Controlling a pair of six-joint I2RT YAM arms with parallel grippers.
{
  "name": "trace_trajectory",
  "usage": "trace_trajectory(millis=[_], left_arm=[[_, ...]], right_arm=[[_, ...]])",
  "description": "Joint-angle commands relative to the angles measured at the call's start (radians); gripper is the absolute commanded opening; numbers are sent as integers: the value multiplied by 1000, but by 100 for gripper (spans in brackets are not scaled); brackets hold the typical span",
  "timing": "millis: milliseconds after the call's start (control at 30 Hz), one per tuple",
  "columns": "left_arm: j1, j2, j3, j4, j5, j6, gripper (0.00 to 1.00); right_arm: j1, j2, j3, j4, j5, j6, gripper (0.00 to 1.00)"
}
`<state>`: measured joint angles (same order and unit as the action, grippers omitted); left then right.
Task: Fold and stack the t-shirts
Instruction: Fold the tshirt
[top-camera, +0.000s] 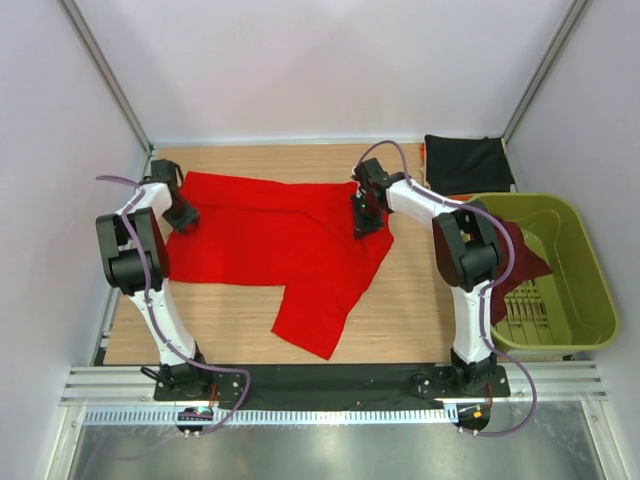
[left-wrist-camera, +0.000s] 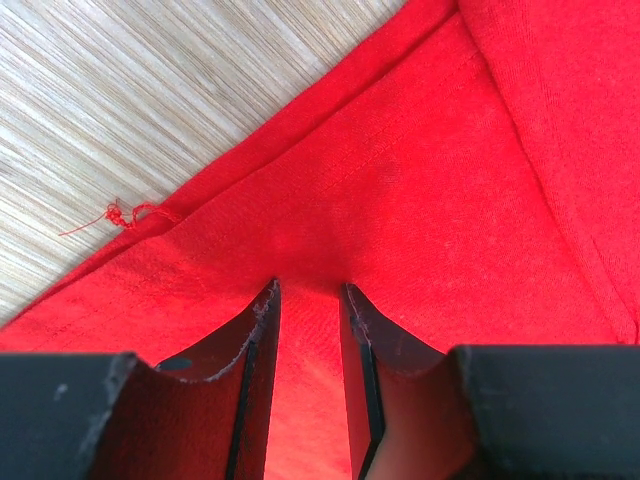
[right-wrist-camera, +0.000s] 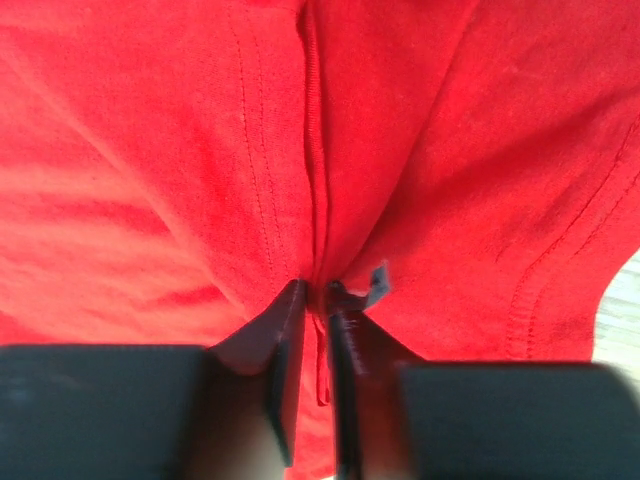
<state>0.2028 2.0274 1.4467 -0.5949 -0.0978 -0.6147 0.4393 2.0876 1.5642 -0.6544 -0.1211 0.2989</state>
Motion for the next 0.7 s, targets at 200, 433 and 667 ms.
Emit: trace_trajectory(millis=[200,433,667], left_arm=[[12,37,24,0,-52,24,31],[23,53,58,-28,-77,36,31],[30,60,73,-45,-77,36,32]], right_arm=[[7,-80,39,-53,69,-40,1],[-13,-95,42,-96,151,-52,1],[-56,-110,34,-87,138,-50,1]])
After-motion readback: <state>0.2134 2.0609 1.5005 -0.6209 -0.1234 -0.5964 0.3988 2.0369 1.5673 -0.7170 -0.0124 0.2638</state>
